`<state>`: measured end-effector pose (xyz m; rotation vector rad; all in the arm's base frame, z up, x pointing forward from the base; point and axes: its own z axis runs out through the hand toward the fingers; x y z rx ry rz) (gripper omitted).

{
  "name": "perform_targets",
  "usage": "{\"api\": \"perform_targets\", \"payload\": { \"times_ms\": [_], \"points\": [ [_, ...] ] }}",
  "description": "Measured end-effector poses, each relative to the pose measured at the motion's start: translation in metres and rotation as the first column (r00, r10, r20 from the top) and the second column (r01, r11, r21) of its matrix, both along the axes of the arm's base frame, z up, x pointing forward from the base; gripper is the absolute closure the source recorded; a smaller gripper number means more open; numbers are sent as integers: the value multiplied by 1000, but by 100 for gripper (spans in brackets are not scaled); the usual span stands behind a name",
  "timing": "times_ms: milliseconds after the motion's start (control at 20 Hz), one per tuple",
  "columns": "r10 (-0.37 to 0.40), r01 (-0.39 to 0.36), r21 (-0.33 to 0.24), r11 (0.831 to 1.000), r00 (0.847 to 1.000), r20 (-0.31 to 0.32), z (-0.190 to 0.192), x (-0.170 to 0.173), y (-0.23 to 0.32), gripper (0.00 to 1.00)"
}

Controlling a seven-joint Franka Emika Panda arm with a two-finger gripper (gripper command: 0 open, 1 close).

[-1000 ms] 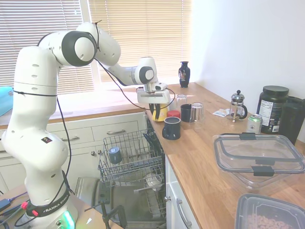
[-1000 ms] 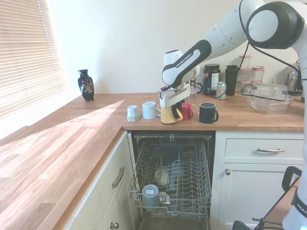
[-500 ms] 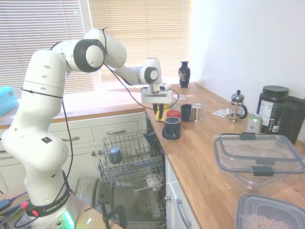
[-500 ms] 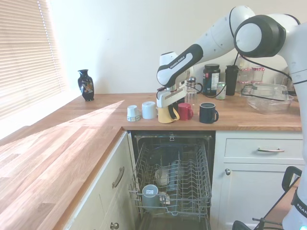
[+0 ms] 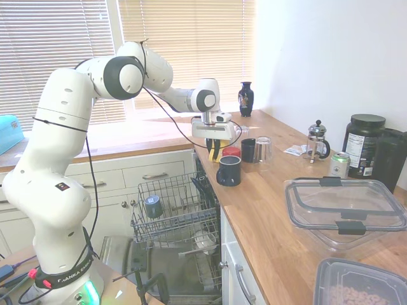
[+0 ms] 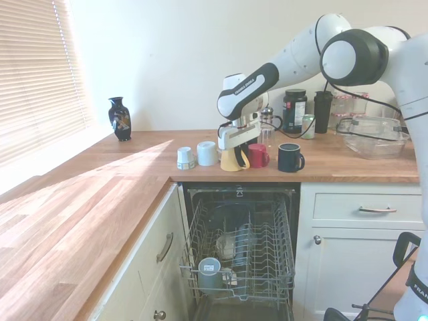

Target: Move a mug from dishwasher to table

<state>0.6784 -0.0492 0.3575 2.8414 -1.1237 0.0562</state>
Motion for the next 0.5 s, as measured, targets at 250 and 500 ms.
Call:
{"api": "perform_targets", "payload": {
  "times_ms": [250, 500],
  "points": [
    [-1, 1, 0, 1000, 1000, -4, -2, 0, 1, 0],
    [-16, 16, -4, 1000, 1000, 17, 7, -1, -3, 0]
  ]
}}
